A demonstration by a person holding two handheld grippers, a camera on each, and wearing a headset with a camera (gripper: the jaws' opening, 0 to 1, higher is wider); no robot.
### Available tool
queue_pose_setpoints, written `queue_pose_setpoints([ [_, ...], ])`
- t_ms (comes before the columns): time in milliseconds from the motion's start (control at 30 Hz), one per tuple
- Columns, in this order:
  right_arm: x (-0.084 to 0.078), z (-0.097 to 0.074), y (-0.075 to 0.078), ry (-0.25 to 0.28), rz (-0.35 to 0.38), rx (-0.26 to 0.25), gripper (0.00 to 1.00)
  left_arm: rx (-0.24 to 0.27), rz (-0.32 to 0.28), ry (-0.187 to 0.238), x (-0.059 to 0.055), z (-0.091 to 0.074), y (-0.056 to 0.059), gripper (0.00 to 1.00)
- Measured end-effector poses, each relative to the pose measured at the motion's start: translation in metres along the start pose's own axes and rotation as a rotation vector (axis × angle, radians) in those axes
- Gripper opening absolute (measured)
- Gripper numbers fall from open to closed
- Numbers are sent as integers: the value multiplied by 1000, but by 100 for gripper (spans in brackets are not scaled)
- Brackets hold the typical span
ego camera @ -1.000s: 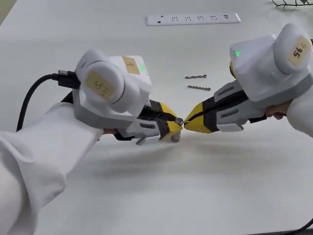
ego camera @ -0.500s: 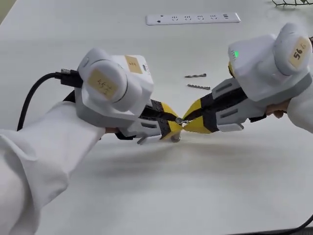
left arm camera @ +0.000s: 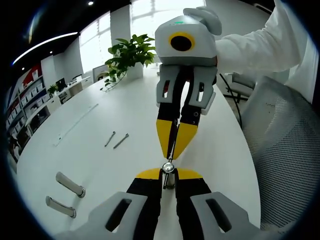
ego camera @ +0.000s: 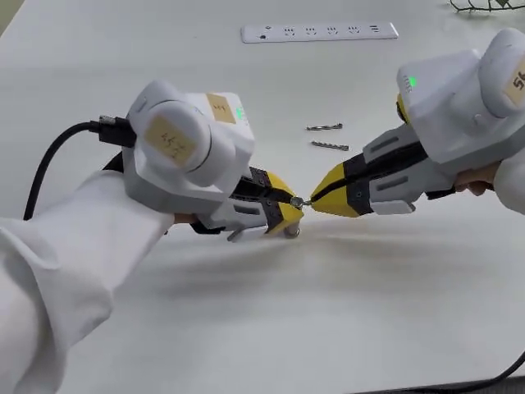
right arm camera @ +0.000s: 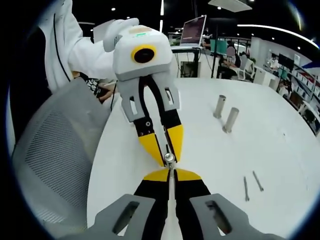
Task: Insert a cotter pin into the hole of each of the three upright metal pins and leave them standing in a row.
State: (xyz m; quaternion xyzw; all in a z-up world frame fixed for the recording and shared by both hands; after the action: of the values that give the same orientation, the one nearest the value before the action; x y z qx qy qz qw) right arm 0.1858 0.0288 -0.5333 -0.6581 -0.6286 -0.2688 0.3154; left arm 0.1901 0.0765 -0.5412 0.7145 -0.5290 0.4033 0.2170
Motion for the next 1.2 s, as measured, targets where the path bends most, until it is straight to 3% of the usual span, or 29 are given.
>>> queue_pose_setpoints([
  [300, -1, 1, 5, 7, 15, -3, 1, 4, -3, 13, 1, -2, 0, 7],
  [700, -3, -2, 4, 51, 63, -26, 10, 0, -21, 65, -5, -13, 8, 40],
  [800, -3, 0, 0, 51, 68, -18, 11, 8, -43, 80, -9, -15, 10, 57],
  [900, -2, 4, -5, 55, 73, -10, 13, -12, -68, 74, -15, -15, 16, 66],
  [1033, 0, 8, -8, 60, 77, -4, 14, -15, -90, 71, -20, -15, 20, 87],
  [1200, 3, 13, -9, 63, 78, 1, 14, -28, -102, 56, -29, -15, 29, 99],
])
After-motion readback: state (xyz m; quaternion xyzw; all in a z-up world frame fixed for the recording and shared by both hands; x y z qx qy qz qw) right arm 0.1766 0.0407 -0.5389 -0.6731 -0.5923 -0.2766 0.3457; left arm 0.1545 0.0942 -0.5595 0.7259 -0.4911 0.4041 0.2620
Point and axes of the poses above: the centre of the closed fingertips' face, and the gripper's own axes: z roughly forward along the fingers, y roughly to its right, x roughly out of its top, the point moved 3 cm from there along -z, roughly backward along the fingers, and after that the axes turned 7 degrees about x, right-handed, at the moved point
